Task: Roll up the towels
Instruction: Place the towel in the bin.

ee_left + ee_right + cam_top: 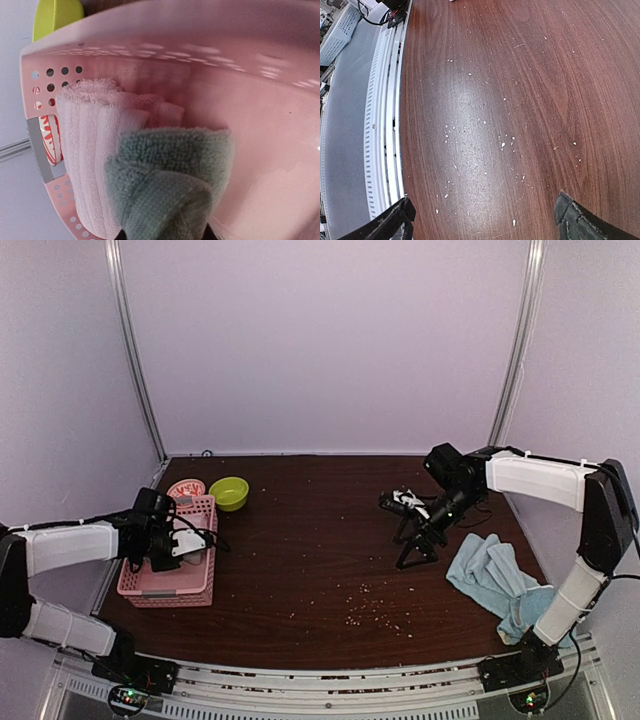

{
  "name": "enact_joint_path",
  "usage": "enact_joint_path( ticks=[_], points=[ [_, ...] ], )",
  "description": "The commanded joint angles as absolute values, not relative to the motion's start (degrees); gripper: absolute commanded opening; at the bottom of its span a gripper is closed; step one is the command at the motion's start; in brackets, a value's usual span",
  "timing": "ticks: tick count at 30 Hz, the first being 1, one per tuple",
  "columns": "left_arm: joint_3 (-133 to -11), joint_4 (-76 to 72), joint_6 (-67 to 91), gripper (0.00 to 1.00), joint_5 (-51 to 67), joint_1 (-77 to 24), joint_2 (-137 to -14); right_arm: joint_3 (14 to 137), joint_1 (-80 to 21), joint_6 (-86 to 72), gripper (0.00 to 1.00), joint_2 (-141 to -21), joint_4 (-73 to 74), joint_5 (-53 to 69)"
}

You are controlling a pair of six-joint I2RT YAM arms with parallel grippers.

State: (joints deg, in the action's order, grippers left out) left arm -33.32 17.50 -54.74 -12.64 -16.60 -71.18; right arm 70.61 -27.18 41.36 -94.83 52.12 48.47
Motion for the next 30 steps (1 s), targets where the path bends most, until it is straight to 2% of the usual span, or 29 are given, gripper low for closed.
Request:
enact_joint_path(
  ticks=[1,9,14,20,24,30],
  points=[
    [-28.5,4.0,-60.9,0.0,-11.3,-14.8,-70.6,71.1,-27.1,42.7,1.0,-94.6,54.1,49.7],
    [-27.7,-4.9,-63.4,0.01,-9.6,-12.8,-74.5,71.0,-27.1,44.6,1.0,-94.7,55.2,49.8],
    [-31.2,-2.1,-64.5,0.04,-9.3,-12.5,-80.1,71.2,-27.1,45.2,1.0,-94.9,55.8,49.9],
    [-32.6,4.4,-64.4,0.2,-7.5,-12.5,-79.7,71.2,-27.1,45.3,1.0,-95.0,55.9,49.7],
    [-30.5,6.1,-64.9,0.36,-6.2,-12.5,-75.9,71.1,-27.1,45.6,1.0,-95.6,56.2,49.7],
    [-25.7,3.1,-70.7,0.4,-11.2,-12.2,-73.2,71.6,-27.1,46.7,1.0,-97.0,57.4,50.1]
  ],
)
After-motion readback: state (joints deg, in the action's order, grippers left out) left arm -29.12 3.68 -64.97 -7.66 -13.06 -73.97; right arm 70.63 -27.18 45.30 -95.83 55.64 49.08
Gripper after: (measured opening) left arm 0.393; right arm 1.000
